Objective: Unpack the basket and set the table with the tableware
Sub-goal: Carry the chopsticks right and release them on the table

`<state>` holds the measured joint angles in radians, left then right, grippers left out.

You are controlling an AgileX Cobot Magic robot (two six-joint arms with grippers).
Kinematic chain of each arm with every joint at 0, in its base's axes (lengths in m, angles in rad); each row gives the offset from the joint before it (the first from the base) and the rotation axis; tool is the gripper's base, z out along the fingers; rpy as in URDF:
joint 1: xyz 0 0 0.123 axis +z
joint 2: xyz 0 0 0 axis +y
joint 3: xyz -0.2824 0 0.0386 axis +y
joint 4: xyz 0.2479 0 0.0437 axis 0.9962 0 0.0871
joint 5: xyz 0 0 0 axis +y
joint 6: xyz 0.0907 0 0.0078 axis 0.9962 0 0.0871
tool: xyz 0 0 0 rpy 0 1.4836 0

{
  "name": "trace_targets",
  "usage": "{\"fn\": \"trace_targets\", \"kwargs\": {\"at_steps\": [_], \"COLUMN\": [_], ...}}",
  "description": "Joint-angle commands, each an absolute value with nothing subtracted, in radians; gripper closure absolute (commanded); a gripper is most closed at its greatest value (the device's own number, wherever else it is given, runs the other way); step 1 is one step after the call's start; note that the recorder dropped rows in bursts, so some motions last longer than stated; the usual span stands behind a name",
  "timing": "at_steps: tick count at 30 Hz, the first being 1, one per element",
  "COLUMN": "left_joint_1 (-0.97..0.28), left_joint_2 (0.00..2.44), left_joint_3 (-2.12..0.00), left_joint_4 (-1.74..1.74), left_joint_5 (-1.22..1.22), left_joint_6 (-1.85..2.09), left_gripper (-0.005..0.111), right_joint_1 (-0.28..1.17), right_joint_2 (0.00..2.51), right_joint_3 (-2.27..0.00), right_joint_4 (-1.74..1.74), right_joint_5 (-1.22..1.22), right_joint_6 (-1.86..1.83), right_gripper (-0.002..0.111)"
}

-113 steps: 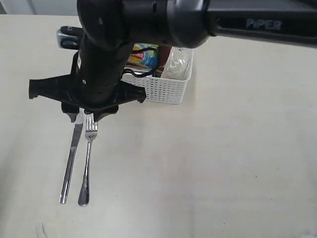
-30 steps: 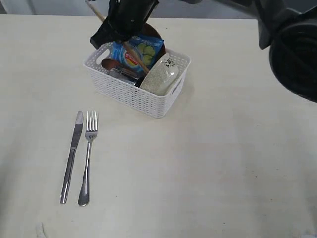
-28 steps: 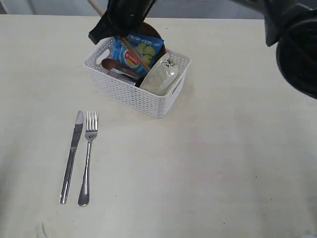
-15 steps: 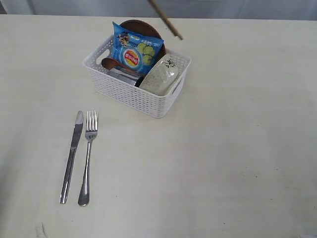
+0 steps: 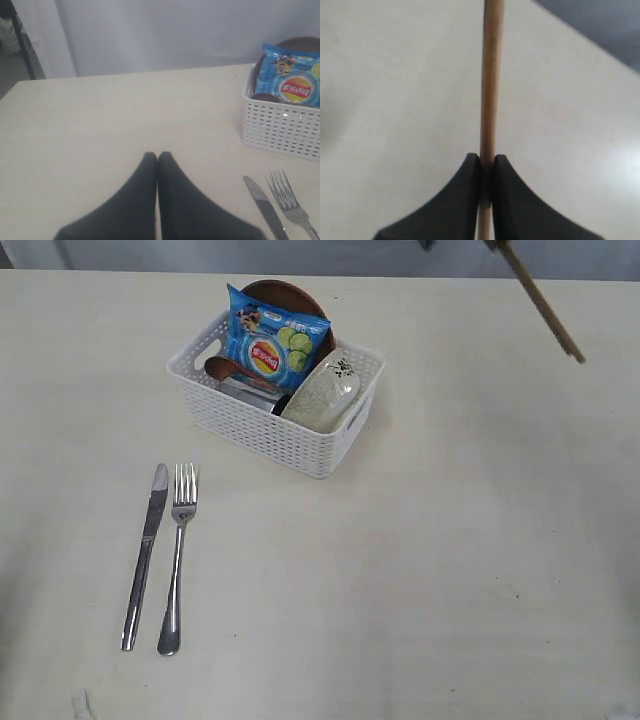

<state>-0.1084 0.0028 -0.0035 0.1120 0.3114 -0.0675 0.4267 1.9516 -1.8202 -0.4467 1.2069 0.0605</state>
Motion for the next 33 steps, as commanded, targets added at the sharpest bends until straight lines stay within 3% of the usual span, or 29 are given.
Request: {"fn": "trace_targets", "kwargs": {"at_steps": [1, 8, 16, 25, 30, 33], "left_joint_1": [-0.115, -0.115, -0.115, -0.115, -0.115, -0.115], "left_joint_2": [0.000, 0.000, 0.000, 0.000, 0.000, 0.000], "left_joint_3": [0.000, 0.000, 0.000, 0.000, 0.000, 0.000], "left_joint_4": [0.108, 0.108, 0.108, 0.108, 0.108, 0.108], "left_joint_5": [0.304, 0.304, 0.304, 0.304, 0.304, 0.304], "left_joint_6": [-0.067, -0.067, -0.067, -0.067, -0.067, -0.067], "left_gripper": [0.107, 0.107, 0.107, 0.107, 0.107, 0.107], "right_joint_1": [0.289, 0.147, 0.131, 0.131, 0.131, 0.133], "right_joint_2": [1.948, 1.948, 1.968, 1.996, 1.909, 1.816], "right_joint_3": [-1.635, -1.348, -1.254, -1.256, -1.290, -1.379], "right_joint_4": [-0.355, -0.257, -0.233, -0.200, -0.120, 0.206], "right_joint_5": [1.221, 1.015, 0.924, 0.931, 0.951, 0.969], "right_joint_6": [0.090, 0.090, 0.079, 0.094, 0.016, -0.165], "right_gripper": [0.109, 0.109, 0.107, 0.070, 0.068, 0.068]}}
